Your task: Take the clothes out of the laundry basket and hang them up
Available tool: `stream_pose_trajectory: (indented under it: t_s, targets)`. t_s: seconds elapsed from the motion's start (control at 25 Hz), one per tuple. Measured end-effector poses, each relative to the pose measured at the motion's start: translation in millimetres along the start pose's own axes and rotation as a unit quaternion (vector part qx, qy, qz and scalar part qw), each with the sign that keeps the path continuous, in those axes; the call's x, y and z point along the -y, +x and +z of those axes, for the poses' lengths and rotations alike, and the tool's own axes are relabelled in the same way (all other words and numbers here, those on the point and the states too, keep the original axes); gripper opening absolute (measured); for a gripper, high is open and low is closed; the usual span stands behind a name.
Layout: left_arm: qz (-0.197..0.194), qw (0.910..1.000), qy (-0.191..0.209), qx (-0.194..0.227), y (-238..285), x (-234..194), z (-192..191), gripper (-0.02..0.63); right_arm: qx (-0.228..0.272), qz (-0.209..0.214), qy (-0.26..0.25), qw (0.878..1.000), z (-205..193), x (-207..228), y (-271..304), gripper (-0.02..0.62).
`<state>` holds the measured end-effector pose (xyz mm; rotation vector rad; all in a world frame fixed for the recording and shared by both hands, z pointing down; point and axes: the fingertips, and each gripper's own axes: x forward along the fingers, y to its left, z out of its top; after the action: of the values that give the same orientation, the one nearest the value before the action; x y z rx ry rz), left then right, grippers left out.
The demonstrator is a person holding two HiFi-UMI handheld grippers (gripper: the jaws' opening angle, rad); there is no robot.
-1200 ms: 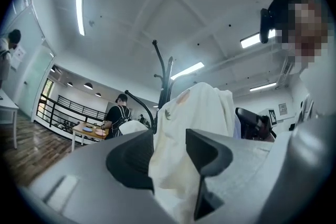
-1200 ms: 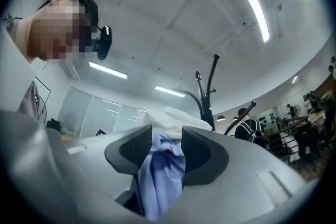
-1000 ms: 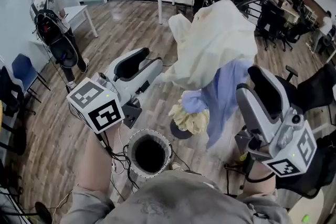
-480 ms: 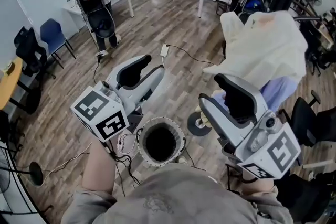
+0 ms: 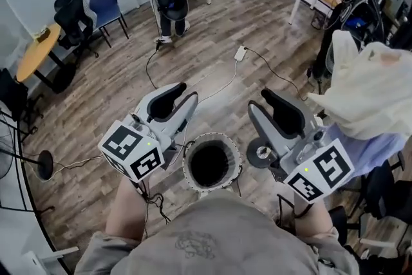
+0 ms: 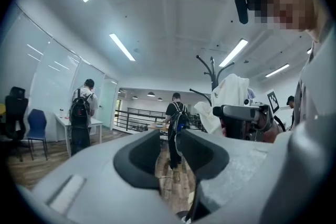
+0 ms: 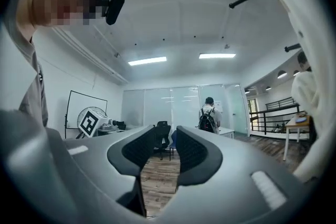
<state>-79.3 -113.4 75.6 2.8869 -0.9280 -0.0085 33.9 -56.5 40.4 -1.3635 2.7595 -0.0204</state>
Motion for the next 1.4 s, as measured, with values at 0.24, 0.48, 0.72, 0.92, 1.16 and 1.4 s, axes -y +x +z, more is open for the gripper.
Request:
stream_pose_trajectory:
  t_s: [0.24,0.48,0.72,0.92,1.16,1.4]
  targets:
    - [0.072,0.9973,0.001,-0.011,-42.7,-32.6,-31.3,0.091,-0.034,0.018,0.013,0.999,-33.6,-7.3,35.8,0.078]
    - [0.111,0.9925,-0.029,-0.043,-73.4,-38.0,-72.1,0.067,-0.077,0.042,0.019,0.996,-71.5,-20.9,52.8,0.066]
    - [0.134,0.9879,-0.051,-0.060,-83.1,-37.3,-96.6,0.047,-0.117,0.059,0.026,0.991,-109.3,-27.2,52.2,0.026]
    - [0.145,0.9856,-0.056,-0.067,-85.8,-35.9,-104.2,0.005,-0.136,0.084,0.020,0.987,-128.0,-35.0,46.6,0.026]
    - [0.150,0.9836,-0.049,-0.087,-92.3,-30.3,-114.1,0.002,-0.140,0.100,0.007,0.985,-135.4,-48.2,46.9,0.026]
    - [0.144,0.9846,-0.046,-0.087,-90.5,-25.1,-112.6,0.001,-0.136,0.095,0.009,0.986,-133.3,-46.5,41.6,0.026]
